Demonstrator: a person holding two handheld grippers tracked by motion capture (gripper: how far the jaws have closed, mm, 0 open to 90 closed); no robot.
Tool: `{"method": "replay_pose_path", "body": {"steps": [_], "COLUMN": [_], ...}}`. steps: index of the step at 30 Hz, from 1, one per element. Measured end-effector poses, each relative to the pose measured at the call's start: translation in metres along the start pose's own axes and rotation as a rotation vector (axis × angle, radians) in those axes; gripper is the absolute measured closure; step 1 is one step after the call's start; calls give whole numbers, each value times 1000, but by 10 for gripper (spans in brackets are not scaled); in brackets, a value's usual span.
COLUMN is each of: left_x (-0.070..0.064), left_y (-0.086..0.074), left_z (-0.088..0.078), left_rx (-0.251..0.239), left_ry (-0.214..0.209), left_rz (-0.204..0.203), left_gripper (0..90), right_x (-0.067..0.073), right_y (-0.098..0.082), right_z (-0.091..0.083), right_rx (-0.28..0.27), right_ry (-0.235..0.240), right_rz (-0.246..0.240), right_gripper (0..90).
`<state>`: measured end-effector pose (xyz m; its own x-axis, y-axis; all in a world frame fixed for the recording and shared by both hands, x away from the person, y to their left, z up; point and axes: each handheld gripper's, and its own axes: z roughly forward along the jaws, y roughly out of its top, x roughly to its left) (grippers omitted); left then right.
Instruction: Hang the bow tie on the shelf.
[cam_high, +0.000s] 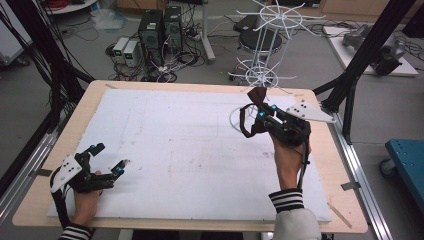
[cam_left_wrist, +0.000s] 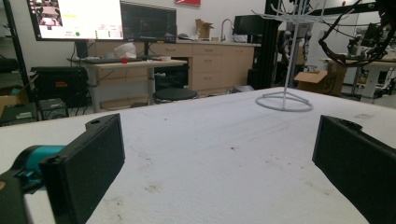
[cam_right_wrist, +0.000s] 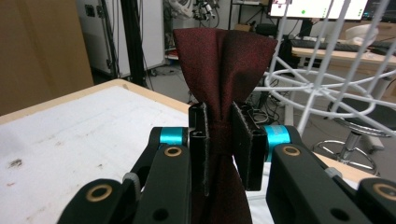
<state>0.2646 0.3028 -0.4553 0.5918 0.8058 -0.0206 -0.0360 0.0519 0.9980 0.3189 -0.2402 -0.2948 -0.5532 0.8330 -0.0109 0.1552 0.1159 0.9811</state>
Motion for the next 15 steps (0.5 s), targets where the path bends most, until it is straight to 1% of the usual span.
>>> {"method": "replay_pose_path", "body": {"steps": [3, 12, 15], "left_x": [0, 0, 0], "left_y": [0, 0, 0], "left_z": [0, 0, 0], "left_rx": [0, 0, 0], "left_ry": [0, 0, 0], "left_rz": [-1, -1, -1], "left_gripper": [27, 27, 27], "right_x": [-2, -12, -15], "right_y": [1, 7, 9], "right_z": [-1, -6, -7], "right_rx": [0, -17, -15], "right_ry": [1, -14, -21], "right_rz": [0, 6, 8], "right_gripper": [779, 779, 779]}}
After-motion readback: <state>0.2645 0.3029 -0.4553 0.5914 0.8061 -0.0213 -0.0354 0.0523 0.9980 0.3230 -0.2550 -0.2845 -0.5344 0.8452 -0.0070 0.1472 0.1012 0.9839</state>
